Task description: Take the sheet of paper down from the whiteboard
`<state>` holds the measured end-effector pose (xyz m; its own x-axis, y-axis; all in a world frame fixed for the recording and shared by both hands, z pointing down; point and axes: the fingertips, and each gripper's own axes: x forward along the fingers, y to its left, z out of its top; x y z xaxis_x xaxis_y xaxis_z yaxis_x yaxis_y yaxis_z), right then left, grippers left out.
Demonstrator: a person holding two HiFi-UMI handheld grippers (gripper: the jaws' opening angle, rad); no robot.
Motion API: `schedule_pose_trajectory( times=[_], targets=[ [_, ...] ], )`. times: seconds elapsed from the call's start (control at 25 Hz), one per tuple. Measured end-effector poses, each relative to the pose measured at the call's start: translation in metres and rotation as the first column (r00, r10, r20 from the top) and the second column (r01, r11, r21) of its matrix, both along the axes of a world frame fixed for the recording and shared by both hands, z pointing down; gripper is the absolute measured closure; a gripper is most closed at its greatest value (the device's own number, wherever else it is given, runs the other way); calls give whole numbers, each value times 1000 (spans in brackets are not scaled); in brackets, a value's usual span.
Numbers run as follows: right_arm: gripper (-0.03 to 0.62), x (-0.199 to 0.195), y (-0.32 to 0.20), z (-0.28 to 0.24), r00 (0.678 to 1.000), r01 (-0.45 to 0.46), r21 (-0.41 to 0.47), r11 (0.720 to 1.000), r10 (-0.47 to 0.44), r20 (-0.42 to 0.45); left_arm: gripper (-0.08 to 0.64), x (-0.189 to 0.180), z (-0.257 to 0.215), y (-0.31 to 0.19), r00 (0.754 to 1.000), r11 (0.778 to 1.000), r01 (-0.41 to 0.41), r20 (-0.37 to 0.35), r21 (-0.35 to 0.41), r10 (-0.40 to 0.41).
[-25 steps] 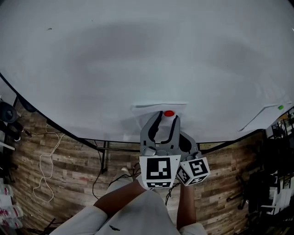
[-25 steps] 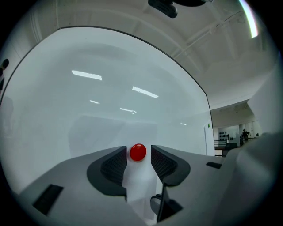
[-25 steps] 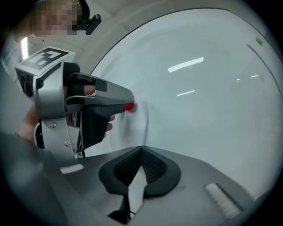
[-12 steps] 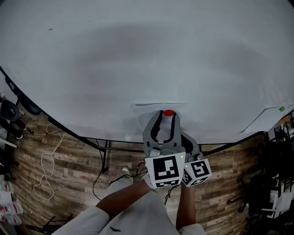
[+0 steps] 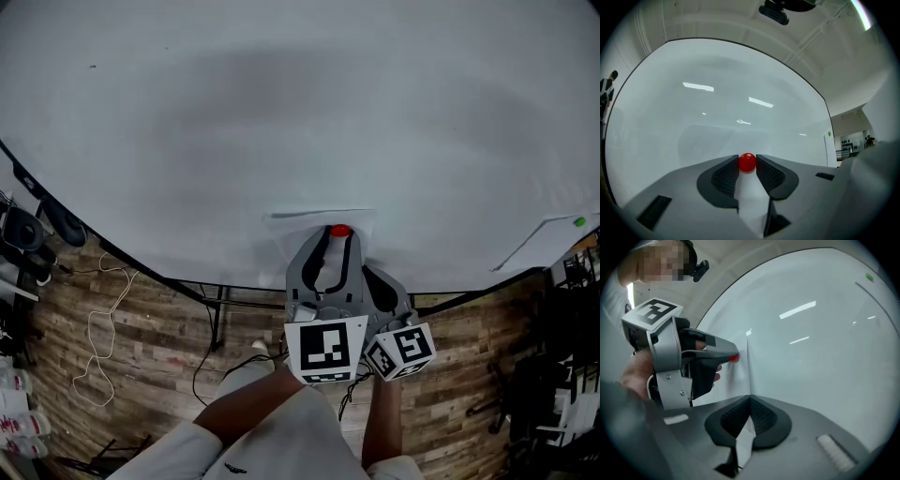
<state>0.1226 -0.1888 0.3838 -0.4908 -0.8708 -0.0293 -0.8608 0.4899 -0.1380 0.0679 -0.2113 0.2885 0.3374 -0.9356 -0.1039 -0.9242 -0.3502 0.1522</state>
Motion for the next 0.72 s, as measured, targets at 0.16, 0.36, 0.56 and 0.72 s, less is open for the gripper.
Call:
schedule_pose_trajectory(
  times=[0.16,0.36,0.56,0.72],
  targets=[
    [582,1,-1,-1,1000,-8,-5,1000,8,17,443,0,-1,2,999,999,-39,-6,-10,39],
    [583,5,1,-2,999,-22,-7,1000,23,29,448,-1,0,3,997,997,-74,-13,-15,74],
    [583,3,5,1,999,-32,-8,999,32,26,451,-9,9,4,995,995,-98,-18,-32,97],
    [583,0,9,0,998,-47,-9,999,48,31,451,-15,10,11,993,993,-118,-17,-26,118]
  ],
)
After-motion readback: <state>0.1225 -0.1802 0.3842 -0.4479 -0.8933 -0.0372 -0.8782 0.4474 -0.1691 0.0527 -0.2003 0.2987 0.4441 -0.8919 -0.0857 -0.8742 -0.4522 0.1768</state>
